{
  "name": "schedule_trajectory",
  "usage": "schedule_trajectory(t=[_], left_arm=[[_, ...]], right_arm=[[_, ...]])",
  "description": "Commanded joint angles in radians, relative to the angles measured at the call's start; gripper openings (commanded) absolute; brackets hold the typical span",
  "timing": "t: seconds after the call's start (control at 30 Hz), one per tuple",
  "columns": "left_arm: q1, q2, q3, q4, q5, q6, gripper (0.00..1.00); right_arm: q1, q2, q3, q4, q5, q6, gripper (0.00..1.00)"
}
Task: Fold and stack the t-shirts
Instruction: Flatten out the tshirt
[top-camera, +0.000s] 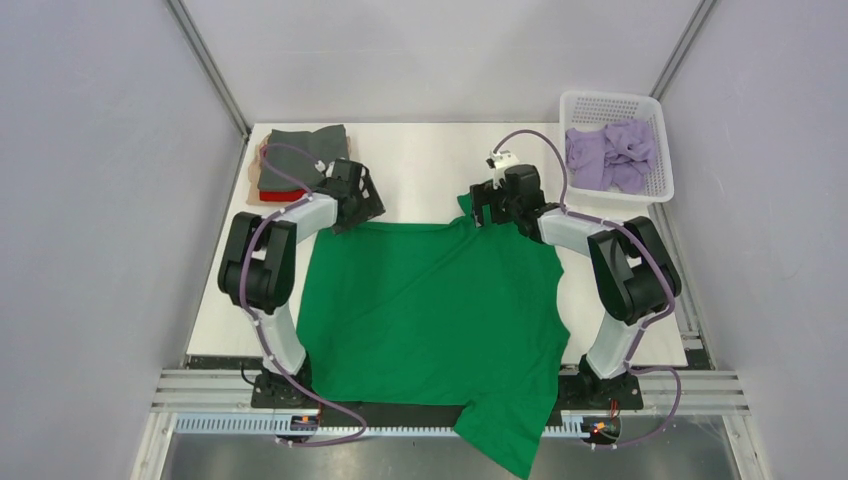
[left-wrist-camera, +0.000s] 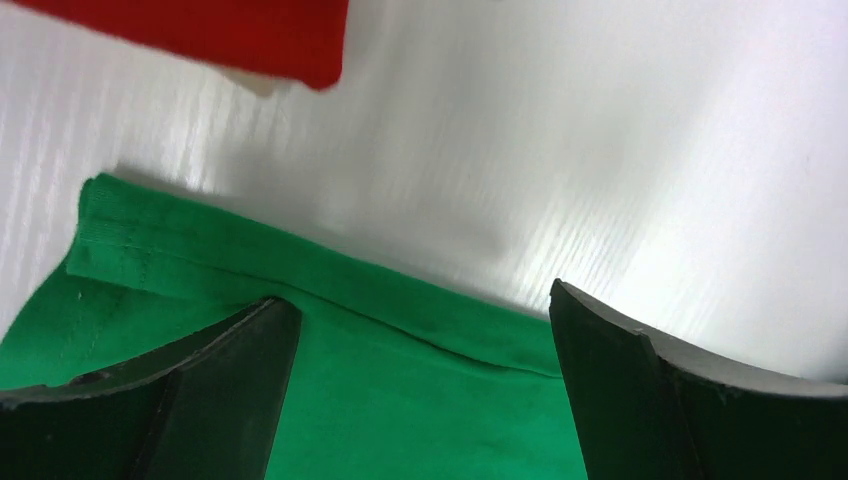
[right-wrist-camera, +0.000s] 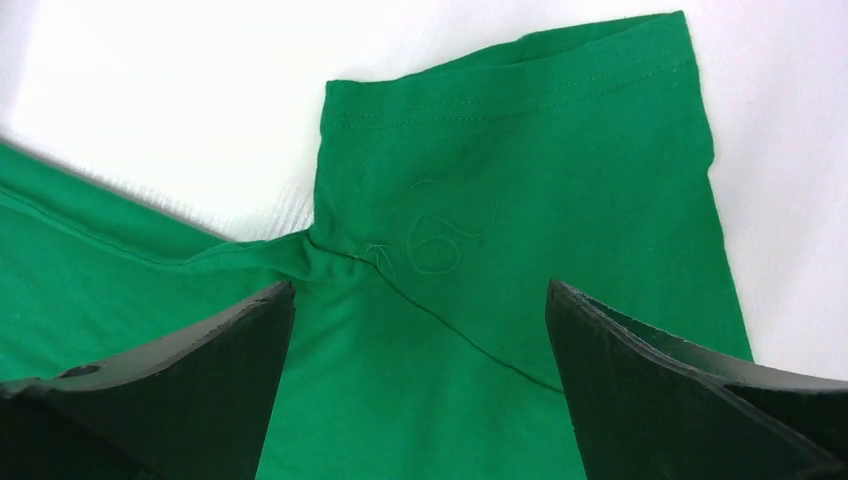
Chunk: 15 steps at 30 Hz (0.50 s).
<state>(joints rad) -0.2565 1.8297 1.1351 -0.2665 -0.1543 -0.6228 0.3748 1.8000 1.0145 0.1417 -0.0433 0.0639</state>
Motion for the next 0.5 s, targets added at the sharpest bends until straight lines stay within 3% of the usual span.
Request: schedule_trajectory(t=[0.0, 0.33, 0.47], left_arm=[[0.011, 0.072, 0.083, 0.013, -0.053, 0.040, 1.00], [0.028, 0.187, 0.286, -0.107, -0.100, 0.073, 1.00], [0.024, 0.174, 0.299, -0.126, -0.025, 0.077, 1.00]], right_arm=[[-0.019, 0.004, -0.006, 0.022, 0.022, 0.021, 0.98], [-0.067, 0.037, -0.035, 0.025, 0.020, 0.059, 0.98], [-0.073, 0.041, -0.033, 0.025, 0.037, 0.068, 0.98]])
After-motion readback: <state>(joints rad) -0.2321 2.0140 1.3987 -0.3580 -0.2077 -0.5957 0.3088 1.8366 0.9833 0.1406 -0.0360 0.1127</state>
